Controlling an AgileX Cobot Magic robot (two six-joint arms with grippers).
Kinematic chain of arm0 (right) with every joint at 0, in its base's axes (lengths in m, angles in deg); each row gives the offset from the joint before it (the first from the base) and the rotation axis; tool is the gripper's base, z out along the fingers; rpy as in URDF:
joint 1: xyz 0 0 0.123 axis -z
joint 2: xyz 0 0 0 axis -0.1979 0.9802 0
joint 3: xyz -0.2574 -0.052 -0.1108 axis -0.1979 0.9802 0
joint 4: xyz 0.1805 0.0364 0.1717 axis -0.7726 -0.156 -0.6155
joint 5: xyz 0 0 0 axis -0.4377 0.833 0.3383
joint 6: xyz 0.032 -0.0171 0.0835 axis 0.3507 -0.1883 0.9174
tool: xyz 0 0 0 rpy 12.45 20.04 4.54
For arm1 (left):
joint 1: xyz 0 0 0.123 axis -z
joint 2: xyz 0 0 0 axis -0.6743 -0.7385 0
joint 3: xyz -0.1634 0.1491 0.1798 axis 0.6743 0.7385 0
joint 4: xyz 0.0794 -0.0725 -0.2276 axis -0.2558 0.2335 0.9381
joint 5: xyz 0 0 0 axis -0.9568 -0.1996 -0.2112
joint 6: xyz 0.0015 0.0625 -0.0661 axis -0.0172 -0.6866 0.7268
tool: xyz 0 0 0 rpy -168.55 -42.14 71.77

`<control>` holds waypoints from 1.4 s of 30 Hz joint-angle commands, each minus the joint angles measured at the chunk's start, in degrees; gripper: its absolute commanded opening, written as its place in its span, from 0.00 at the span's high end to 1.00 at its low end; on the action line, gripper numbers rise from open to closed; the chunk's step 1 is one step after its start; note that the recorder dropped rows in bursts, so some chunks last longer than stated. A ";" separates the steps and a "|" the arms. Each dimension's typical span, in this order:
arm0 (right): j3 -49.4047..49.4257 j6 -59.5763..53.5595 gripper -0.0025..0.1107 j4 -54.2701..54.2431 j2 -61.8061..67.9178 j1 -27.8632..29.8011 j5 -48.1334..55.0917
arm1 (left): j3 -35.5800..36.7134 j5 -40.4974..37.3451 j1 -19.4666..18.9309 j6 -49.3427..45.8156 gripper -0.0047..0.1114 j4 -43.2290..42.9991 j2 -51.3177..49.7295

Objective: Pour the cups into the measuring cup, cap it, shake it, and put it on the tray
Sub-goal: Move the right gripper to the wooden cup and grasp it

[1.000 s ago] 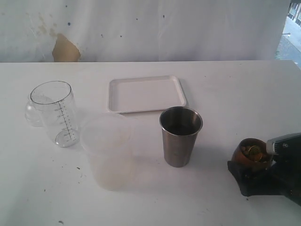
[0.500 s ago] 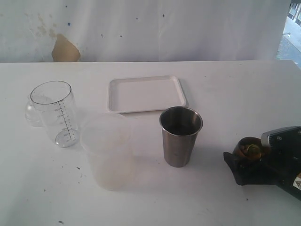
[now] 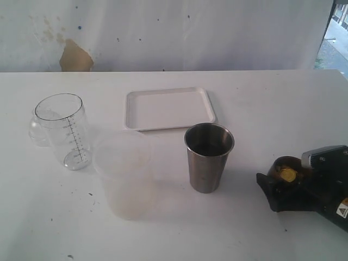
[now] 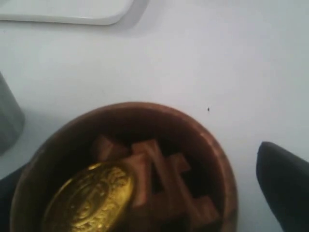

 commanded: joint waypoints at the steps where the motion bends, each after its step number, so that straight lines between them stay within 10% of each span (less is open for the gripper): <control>1: -0.02 -0.63 0.05 0.04 0.75 0.15 -0.18 | -0.18 0.62 0.03 0.15 0.96 0.09 0.14; 42: -2.82 -1.29 0.05 4.22 3.72 0.15 -1.91 | -0.18 0.62 0.03 0.15 0.96 0.09 0.14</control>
